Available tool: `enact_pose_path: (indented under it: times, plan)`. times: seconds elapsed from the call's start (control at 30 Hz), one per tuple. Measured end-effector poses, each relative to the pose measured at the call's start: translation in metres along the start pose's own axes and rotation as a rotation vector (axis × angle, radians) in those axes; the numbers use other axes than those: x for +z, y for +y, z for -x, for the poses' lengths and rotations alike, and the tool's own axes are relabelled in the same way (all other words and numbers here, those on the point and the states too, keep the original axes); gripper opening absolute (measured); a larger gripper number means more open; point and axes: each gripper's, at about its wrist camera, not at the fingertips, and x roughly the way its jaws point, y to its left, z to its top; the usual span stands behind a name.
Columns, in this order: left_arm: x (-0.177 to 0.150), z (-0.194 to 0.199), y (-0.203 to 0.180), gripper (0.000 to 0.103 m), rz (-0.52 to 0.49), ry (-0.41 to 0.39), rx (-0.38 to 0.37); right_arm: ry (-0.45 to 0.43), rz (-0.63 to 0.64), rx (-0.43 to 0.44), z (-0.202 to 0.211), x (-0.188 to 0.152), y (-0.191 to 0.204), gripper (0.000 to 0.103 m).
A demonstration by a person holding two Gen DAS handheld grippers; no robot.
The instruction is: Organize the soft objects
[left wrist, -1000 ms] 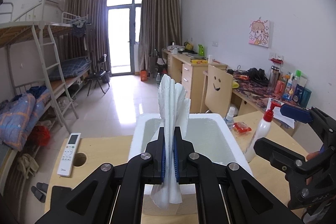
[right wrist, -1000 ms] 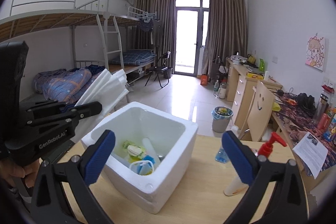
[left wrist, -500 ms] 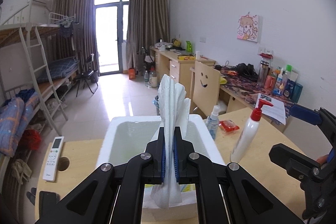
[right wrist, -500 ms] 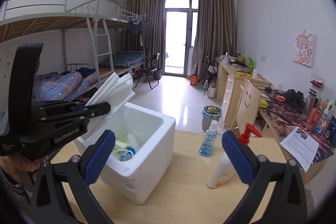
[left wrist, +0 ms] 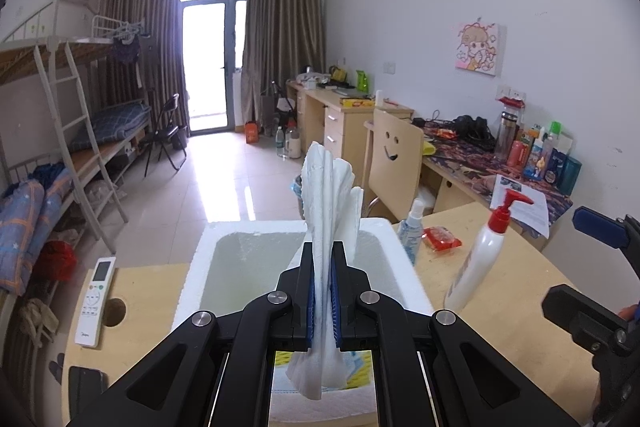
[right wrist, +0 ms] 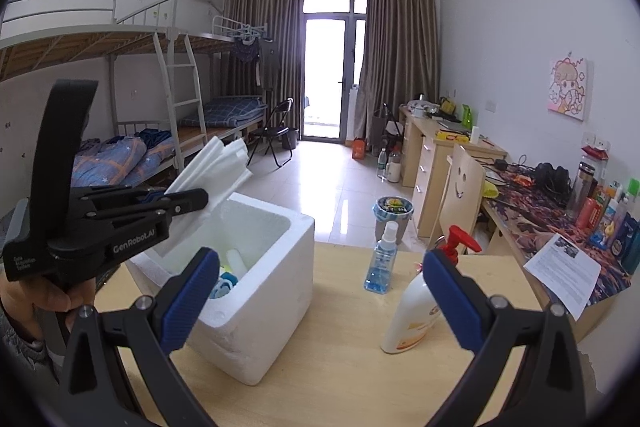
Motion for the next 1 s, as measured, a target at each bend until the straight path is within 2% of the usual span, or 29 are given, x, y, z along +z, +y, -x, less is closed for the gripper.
enact_pose_path:
  times: [0.1, 0.2, 0.27, 0.33, 0.37, 0.43, 0.47, 0.53, 0.57, 1.0]
  plan:
    - [0.001, -0.005, 0.003, 0.007, 0.009, 0.005, 0.011, 0.003, -0.004, 0.002, -0.001, -0.001, -0.001, 0.103]
    - [0.002, -0.009, 0.005, 0.013, 0.013, 0.013, 0.030, 0.006, -0.005, -0.001, -0.002, -0.001, -0.001, 0.103]
    - [0.003, -0.012, 0.007, 0.026, 0.023, 0.021, 0.045, 0.007, -0.007, 0.000, -0.002, -0.001, -0.001, 0.103]
    - [0.004, -0.010, 0.008, 0.047, 0.031, 0.017, 0.058, 0.007, -0.006, -0.008, -0.002, 0.000, -0.003, 0.103]
    - [0.005, -0.008, 0.009, 0.052, 0.033, 0.008, 0.054, 0.007, -0.007, -0.006, -0.002, 0.000, -0.003, 0.103]
    - [0.007, -0.005, 0.010, 0.071, 0.032, -0.007, 0.061, 0.005, -0.010, -0.006, -0.002, 0.000, -0.004, 0.103]
    - [0.007, -0.002, 0.010, 0.076, 0.032, -0.019, 0.068, 0.003, -0.013, -0.005, -0.002, 0.000, -0.005, 0.103]
    - [0.008, 0.002, 0.008, 0.098, 0.023, -0.038, 0.074, 0.002, -0.017, 0.000, -0.002, -0.001, -0.006, 0.103]
    - [0.008, 0.005, 0.007, 0.101, 0.022, -0.051, 0.081, 0.001, -0.017, -0.002, -0.001, -0.001, -0.006, 0.103]
    - [0.007, 0.041, -0.004, 0.102, 0.000, -0.103, 0.091, -0.019, -0.026, 0.014, 0.017, 0.000, -0.007, 0.103]
